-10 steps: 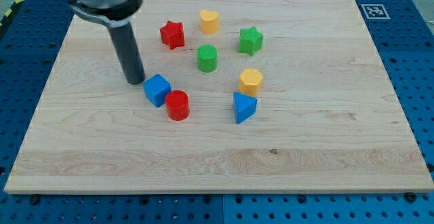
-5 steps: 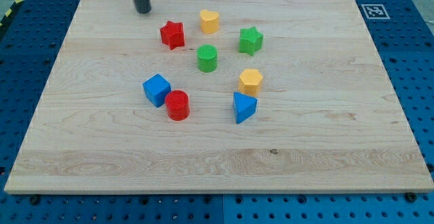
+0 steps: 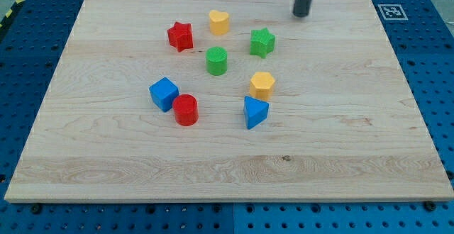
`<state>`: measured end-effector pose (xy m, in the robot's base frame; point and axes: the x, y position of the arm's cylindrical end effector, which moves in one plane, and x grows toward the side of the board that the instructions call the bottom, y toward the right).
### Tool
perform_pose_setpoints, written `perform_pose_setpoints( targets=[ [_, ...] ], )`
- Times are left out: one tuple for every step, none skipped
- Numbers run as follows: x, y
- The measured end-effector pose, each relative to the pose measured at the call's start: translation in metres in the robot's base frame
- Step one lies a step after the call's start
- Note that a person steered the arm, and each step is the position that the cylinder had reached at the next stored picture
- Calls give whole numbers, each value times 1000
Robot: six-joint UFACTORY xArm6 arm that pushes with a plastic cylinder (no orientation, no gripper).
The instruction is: Place the green star at the bottom right side of the heart
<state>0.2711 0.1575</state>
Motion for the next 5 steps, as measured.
perform_pose_setpoints(
  targets=[
    [45, 5],
    [81, 5],
    [108, -13],
    [112, -49],
    [112, -53]
  ],
)
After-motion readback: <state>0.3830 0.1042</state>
